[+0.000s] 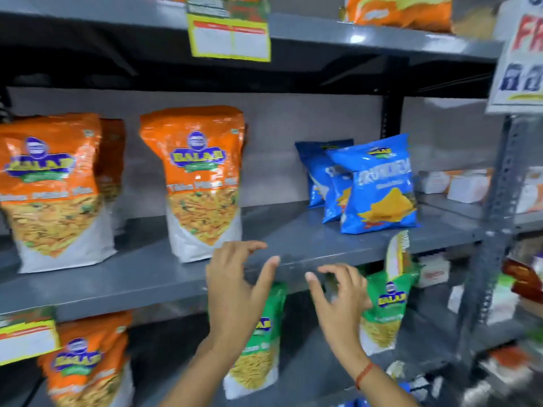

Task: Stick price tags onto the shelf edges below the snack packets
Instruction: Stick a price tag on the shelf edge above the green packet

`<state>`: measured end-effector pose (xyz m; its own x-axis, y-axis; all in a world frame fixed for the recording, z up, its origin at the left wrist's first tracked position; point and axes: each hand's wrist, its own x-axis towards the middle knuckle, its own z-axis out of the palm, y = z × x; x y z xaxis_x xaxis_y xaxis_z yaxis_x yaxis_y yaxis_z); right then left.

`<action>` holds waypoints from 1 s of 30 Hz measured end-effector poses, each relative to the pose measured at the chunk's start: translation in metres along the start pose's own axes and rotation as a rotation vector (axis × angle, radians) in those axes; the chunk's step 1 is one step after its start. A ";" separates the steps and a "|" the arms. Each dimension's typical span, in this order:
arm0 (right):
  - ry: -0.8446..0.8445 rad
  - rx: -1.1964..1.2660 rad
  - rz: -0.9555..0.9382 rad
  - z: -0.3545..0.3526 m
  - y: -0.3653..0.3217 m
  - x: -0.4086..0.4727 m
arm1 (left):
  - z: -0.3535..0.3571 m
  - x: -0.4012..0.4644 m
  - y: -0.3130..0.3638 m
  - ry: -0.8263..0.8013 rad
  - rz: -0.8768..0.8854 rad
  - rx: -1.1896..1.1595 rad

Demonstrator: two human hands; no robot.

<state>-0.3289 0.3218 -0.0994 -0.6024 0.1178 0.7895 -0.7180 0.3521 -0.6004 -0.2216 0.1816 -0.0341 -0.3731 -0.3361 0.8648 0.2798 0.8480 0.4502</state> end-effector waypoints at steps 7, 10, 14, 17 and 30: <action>0.138 0.060 0.638 -0.067 0.137 0.028 | 0.170 0.028 0.097 -0.563 0.252 0.454; -0.007 0.336 0.788 -0.073 0.170 0.046 | 0.218 0.037 0.116 -0.615 0.261 0.547; -0.063 0.588 0.812 -0.076 0.178 0.061 | 0.248 0.047 0.124 -0.562 0.220 0.582; -0.045 0.618 0.806 -0.079 0.179 0.067 | 0.254 0.053 0.126 -0.521 0.146 0.532; 0.008 0.411 0.362 -0.119 0.173 0.114 | 0.227 0.037 0.131 -0.170 -0.035 0.320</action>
<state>-0.4802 0.5065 -0.0982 -0.8349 0.1719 0.5229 -0.5431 -0.1036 -0.8332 -0.3993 0.3728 0.0063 -0.5270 -0.3169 0.7886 -0.0169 0.9316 0.3630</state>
